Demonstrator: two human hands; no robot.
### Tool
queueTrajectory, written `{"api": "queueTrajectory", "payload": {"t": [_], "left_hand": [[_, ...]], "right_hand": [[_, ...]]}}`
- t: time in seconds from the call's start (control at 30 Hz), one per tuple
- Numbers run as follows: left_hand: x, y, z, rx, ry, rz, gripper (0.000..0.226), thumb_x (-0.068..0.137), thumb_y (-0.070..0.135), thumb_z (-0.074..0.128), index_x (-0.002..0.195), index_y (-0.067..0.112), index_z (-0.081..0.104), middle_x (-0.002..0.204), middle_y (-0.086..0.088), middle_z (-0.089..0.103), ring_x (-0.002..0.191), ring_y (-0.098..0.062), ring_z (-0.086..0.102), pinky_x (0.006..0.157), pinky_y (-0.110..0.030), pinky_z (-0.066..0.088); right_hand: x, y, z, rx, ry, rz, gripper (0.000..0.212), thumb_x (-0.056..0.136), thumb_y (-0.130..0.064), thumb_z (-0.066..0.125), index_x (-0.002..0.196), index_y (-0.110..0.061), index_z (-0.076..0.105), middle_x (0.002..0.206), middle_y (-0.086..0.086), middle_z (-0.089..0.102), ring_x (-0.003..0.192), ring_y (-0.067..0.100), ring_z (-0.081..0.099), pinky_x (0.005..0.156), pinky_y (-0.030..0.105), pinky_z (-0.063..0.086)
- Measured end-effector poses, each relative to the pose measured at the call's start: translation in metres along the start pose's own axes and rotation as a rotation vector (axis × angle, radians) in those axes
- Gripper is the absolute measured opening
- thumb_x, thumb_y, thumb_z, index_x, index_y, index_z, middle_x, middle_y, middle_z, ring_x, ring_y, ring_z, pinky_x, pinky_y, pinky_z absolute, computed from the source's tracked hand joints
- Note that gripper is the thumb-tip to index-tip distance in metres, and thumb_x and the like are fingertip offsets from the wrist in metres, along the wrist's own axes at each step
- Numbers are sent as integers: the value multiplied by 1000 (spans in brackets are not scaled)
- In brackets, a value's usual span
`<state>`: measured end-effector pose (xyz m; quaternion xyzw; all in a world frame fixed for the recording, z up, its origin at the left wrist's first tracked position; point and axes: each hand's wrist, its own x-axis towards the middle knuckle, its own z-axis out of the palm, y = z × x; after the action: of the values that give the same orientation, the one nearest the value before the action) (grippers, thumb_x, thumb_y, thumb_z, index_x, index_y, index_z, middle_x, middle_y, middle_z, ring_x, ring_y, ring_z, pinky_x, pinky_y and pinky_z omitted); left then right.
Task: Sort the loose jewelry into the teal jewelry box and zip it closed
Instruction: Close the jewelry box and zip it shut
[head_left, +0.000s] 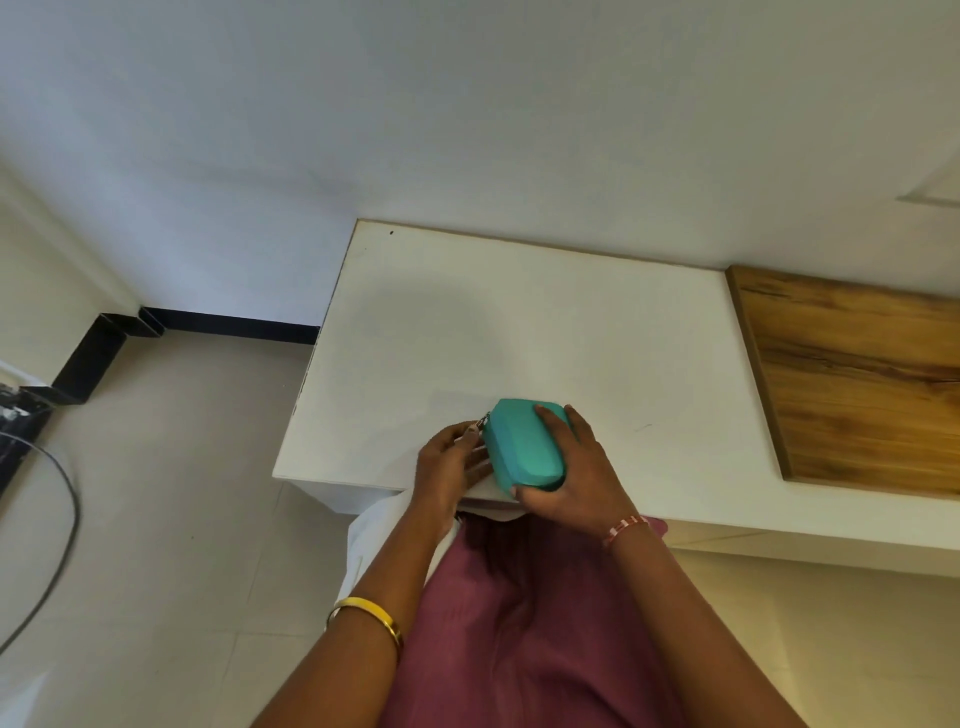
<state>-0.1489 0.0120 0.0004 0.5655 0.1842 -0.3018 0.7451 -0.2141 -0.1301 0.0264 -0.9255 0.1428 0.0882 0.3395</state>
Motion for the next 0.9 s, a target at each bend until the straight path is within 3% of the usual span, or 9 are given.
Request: {"api": "queueTrajectory", "payload": {"t": [0.1,0.17,0.23,0.37,0.43,0.53,0.67,0.77,0.9], "left_hand": [[-4,-5,7,-253,-126,-287,37,93,43,41,101,13,61,100,-13,66,89,-26,64,74,-40,53],[-8,-9,11,-358,-238,-409,56,89,59,32,108,14,61,106,-16,66,95,-31,63,77,-46,53],[-11,-11,13,-452,-294,-458,66,86,66,27,108,14,61,99,-16,70,86,-30,67,69,-42,56],[-11,-13,12,-586,-348,-485,68,83,66,33,111,11,61,96,-18,70,83,-32,69,70,-44,58],[-11,-13,11,-550,-379,-476,66,84,65,33,109,11,63,96,-17,70,83,-31,69,71,-45,57],[-12,-12,11,-489,-445,-525,64,82,64,40,106,11,67,102,-17,67,89,-32,65,81,-45,50],[-9,-12,10,-450,-519,-589,66,69,59,58,114,11,60,111,-16,61,99,-32,56,86,-45,43],[-9,-14,10,-322,-608,-580,68,56,55,73,110,13,65,109,-15,64,97,-32,60,81,-44,49],[-7,-18,8,-214,-658,-607,68,41,51,82,98,15,72,101,-11,68,90,-30,65,79,-44,52]], "right_hand": [[0,-7,-4,133,1,23,101,49,-62,58,139,-27,31,143,2,32,128,15,35,100,20,30],[-2,-11,-2,174,11,30,87,61,-52,69,137,-25,36,137,1,37,124,12,39,94,15,29],[-6,-16,3,175,75,33,70,73,-37,73,134,-23,40,133,2,39,119,12,43,89,13,31],[-14,-24,10,165,95,59,66,76,-41,69,132,-23,40,132,0,37,113,11,45,87,15,35],[-16,-29,8,176,90,105,72,70,-60,64,129,-25,42,126,-2,40,106,10,45,83,18,37],[-10,-34,-2,-10,156,140,78,62,-80,39,112,-22,54,106,1,54,96,19,49,82,30,41],[12,-34,-19,40,273,138,49,81,-59,49,75,-12,60,80,5,63,84,26,54,77,39,44],[33,-39,-29,122,173,168,31,83,-42,59,76,-12,60,79,3,60,78,19,54,68,29,39],[54,-47,-43,27,-149,303,48,81,-34,65,49,-11,38,51,4,35,50,16,35,50,25,28]]}}
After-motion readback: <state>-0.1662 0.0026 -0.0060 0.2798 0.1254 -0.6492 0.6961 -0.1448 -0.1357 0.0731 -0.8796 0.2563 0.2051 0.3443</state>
